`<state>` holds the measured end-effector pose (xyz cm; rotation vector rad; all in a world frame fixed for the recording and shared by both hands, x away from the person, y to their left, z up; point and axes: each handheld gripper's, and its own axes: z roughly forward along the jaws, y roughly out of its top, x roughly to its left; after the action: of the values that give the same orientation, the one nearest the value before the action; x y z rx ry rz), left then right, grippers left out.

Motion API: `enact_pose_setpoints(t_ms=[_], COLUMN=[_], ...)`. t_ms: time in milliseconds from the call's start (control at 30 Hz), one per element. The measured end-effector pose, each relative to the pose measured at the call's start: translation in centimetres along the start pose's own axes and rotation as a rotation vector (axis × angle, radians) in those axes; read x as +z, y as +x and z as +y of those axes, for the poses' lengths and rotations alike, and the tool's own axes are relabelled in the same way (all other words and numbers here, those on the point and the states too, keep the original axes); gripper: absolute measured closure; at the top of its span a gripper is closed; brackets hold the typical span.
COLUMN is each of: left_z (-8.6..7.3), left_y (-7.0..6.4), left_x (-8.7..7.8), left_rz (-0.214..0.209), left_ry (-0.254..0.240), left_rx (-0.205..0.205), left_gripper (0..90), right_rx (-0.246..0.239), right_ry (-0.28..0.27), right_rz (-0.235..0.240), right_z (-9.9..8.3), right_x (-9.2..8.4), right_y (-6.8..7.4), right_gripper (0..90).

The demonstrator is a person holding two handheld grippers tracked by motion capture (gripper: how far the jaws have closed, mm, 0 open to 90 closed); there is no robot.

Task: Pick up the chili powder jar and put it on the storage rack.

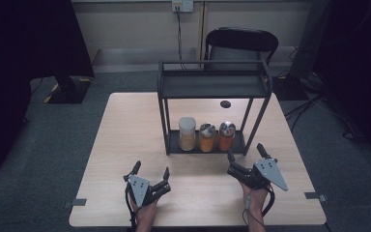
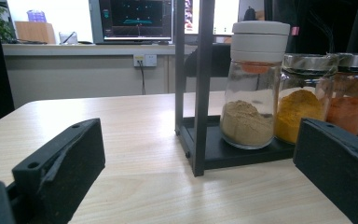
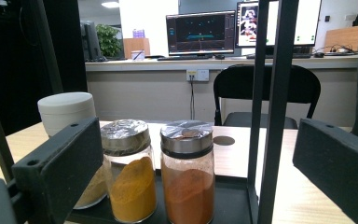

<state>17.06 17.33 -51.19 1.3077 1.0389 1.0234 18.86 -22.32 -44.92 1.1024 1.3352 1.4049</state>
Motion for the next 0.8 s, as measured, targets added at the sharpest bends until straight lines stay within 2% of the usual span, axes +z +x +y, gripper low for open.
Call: enact_pose_setpoints(t_ms=[800], left_z=[0.0], left_y=[0.0], left_x=[0.0], left_rz=[-0.001], left_ry=[0.000], left_rx=[0.000], left_gripper=[1.6], right_rx=[0.000], right_ry=[-0.003], right_rz=[-0.013], right_z=[-1.7], right_x=[-2.0], right_y=[0.5], right_gripper=[1.3])
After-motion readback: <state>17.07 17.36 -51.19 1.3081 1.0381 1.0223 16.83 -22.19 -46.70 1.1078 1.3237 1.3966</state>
